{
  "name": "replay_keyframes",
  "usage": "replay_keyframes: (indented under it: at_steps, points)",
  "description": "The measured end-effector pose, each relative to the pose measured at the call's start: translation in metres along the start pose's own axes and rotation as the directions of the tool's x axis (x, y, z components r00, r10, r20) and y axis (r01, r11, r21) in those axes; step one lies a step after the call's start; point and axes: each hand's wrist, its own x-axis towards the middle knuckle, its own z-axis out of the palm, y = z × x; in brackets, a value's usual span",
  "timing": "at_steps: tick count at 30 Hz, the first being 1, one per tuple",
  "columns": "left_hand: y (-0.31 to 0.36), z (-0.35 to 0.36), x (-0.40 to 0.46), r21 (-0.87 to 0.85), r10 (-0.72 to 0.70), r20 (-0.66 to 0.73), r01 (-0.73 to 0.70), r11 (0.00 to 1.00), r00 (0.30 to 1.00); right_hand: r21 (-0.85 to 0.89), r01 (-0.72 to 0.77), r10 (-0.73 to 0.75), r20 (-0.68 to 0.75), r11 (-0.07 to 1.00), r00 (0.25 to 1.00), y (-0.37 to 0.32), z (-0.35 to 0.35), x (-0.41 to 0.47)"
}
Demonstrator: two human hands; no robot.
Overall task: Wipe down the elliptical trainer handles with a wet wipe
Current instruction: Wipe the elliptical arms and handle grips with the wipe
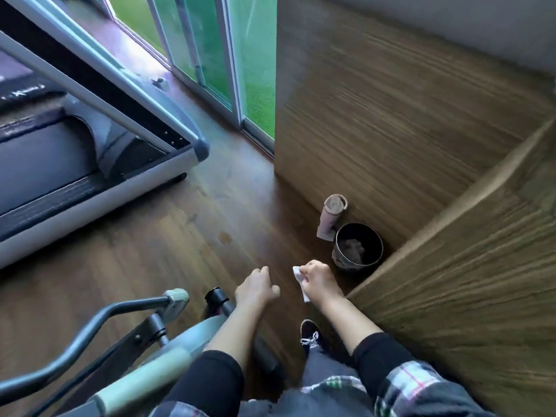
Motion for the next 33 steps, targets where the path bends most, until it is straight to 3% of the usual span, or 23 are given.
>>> replay_keyframes:
  at_steps: [7,12,16,24,29,33]
  points:
    - [0.053,-0.051,0.078,-0.08,-0.163,-0.048,0.159,0.984,0.985,-0.215,0.236,-0.223,0.084,0.948,0.971,-0.005,-0.07,0.118]
    - [0.061,-0.092,0.116,-0.129,-0.225,-0.09,0.213,0.969,0.97,-0.153,0.245,-0.217,0.177,0.957,0.96,-0.043,-0.081,0.183]
    - [0.046,-0.128,0.154,-0.193,-0.292,-0.108,0.268,0.944,0.95,-0.148,0.347,-0.299,0.275,0.926,0.914,-0.085,-0.076,0.235]
    - [-0.034,-0.221,0.236,-0.334,-0.467,-0.088,0.416,0.846,0.88,-0.079,0.435,-0.377,0.376,0.897,0.847,-0.223,-0.054,0.338]
    - [-0.096,-0.289,0.273,-0.437,-0.568,-0.119,0.471,0.766,0.814,0.02,0.345,-0.318,0.442,0.938,0.839,-0.318,-0.026,0.391]
    - [-0.143,-0.332,0.298,-0.557,-0.655,-0.1,0.504,0.661,0.749,-0.011,0.497,-0.429,0.491,0.868,0.759,-0.388,0.001,0.43]
